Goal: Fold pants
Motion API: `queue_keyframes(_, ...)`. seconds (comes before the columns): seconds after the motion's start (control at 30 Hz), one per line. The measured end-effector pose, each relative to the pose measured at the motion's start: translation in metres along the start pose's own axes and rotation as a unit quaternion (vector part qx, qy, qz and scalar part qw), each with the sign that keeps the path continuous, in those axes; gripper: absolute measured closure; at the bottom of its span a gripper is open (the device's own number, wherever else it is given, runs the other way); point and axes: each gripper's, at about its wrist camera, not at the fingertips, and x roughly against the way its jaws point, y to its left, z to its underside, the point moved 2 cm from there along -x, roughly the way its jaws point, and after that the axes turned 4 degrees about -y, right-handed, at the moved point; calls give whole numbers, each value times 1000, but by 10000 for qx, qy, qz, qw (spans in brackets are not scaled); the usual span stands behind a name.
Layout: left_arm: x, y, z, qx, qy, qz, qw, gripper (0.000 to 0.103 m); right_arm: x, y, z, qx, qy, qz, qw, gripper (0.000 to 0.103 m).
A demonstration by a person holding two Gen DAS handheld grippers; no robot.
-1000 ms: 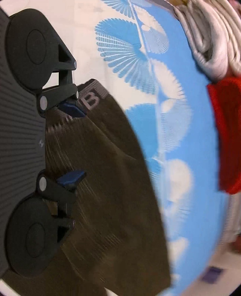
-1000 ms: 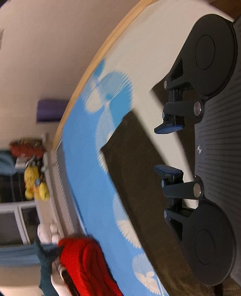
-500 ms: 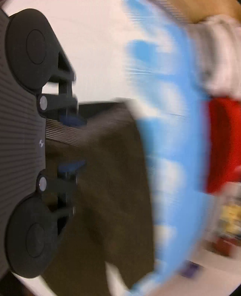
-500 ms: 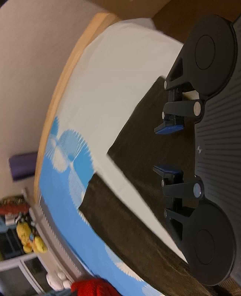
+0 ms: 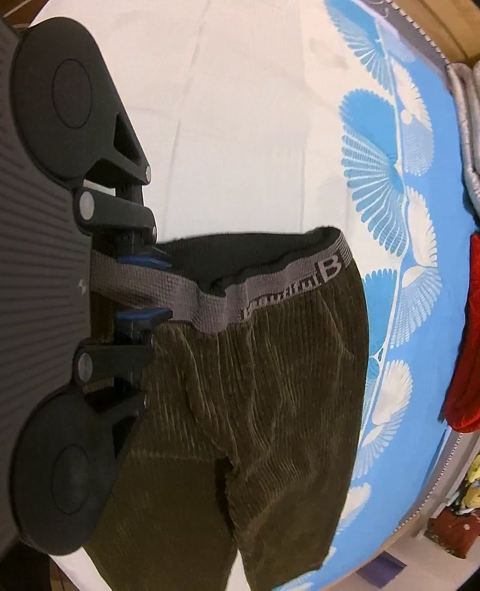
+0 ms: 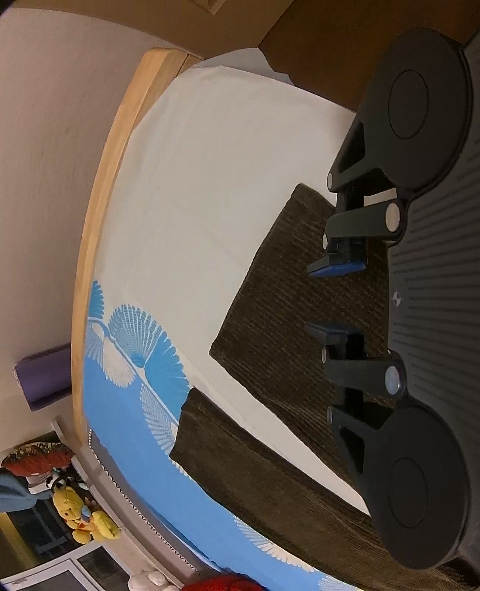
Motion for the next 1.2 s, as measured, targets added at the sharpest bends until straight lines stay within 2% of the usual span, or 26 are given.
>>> queue_keyframes(0.03,0,0,0,27,29,69,10000,58,-1,-1,0,-43,45,3,10000,76)
queue_keyframes(0.1,-4,0,0,47,139,98,9998,43,-7,-6,2,-213,223,-16,9995,72)
queue_keyframes(0.23,-20,0,6,-99,536,-173,9984,34,-21,-30,6,-731,637,220,9950,66)
queue_keyframes(0.37,-31,11,10,-71,764,-445,9961,30,-37,-53,15,-1308,1026,530,9847,63)
queue_keyframes(0.47,-36,20,13,46,864,-493,9950,30,-48,-55,19,-1344,1212,654,9813,63)
queue_keyframes(0.57,-39,24,17,44,989,-482,9939,30,-57,-50,22,-1267,1274,625,9817,63)
queue_keyframes(0.63,-42,25,20,10,1070,-450,9932,30,-66,-46,27,-1413,1473,439,9780,64)
queue_keyframes(0.67,-43,25,22,1,1099,-419,9931,30,-69,-45,29,-1444,1545,391,9766,65)
queue_keyframes(0.73,-45,25,25,-17,1149,-335,9928,30,-72,-38,28,-1295,1512,378,9793,77)
queue_keyframes(0.77,-46,26,26,-38,1146,-325,9929,30,-73,-34,27,-1207,1508,373,9805,87)
queue_keyframes(0.83,-45,26,27,-78,1123,-301,9932,31,-73,-29,26,-1099,1473,336,9824,93)
queue_keyframes(0.87,-45,26,27,-85,1113,-268,9934,33,-71,-27,24,-1081,1427,310,9834,94)
queue_keyframes(0.9,-44,26,28,-96,1093,-214,9937,42,-69,-27,23,-1089,1356,285,9843,95)
queue_keyframes(0.93,-43,25,28,-132,1052,-89,9943,60,-64,-26,18,-1147,1181,292,9859,95)
queue_keyframes(0.97,-40,21,28,-213,1002,28,9947,62,-58,-27,14,-1213,984,354,9871,96)
queue_keyframes(1.0,-37,16,28,-343,938,59,9950,75,-52,-30,10,-1299,825,493,9869,96)
queue_keyframes(1.03,-35,12,29,-490,905,150,9946,82,-48,-35,10,-1432,725,716,9844,96)
queue_keyframes(1.1,-30,7,31,-677,871,172,9937,88,-47,-42,11,-1505,690,1132,9797,95)
queue_keyframes(1.2,-26,13,33,-688,927,47,9933,91,-60,-38,16,-1332,1055,956,9808,92)
